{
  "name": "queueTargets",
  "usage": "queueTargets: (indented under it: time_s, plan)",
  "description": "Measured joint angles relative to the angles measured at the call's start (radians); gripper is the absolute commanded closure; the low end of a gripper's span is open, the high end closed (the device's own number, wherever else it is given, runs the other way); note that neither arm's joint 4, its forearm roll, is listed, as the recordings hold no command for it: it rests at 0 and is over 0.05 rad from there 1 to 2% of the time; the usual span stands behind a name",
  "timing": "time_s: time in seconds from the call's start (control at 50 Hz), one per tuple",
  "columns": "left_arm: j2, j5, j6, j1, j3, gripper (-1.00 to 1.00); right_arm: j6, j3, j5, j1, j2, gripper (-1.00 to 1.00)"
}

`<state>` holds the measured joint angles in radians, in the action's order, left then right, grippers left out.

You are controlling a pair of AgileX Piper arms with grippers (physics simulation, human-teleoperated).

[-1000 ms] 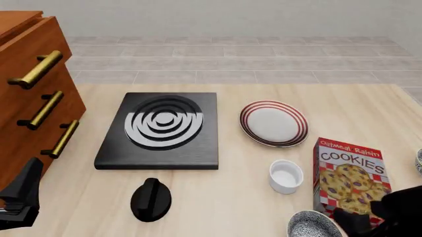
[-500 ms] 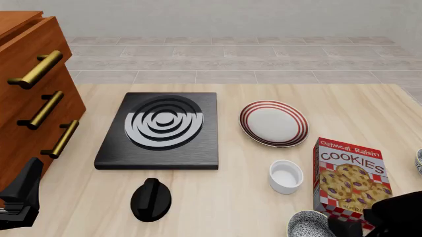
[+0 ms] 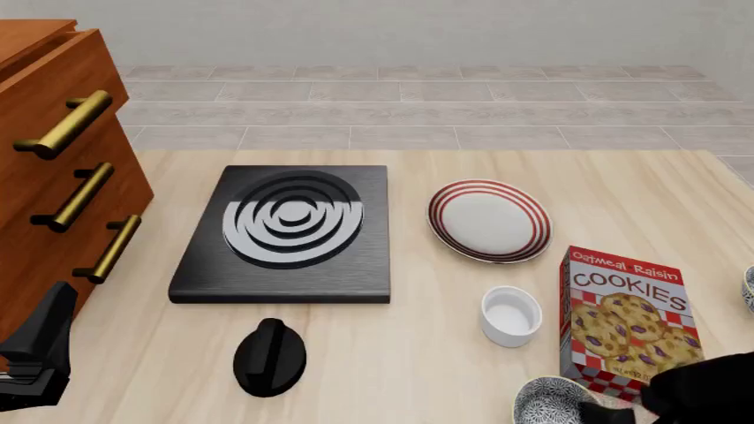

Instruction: Pick the akita bowl next to the ramekin and place it on the plate.

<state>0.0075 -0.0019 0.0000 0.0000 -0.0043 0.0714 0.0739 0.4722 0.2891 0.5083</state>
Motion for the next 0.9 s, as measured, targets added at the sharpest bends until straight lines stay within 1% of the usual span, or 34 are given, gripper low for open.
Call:
queueTargets:
  time_s: [0.58,0.9]
  plan:
    - [0.0,0.0,0.0,0.0,0.0,-1.0,0.021,-0.057,-0.089,0.015,0.06,-1.0]
    - [0.0,0.0,0.0,0.0,0.0,-1.0,0.037,-0.07,-0.134,0.03,0.105,-1.0]
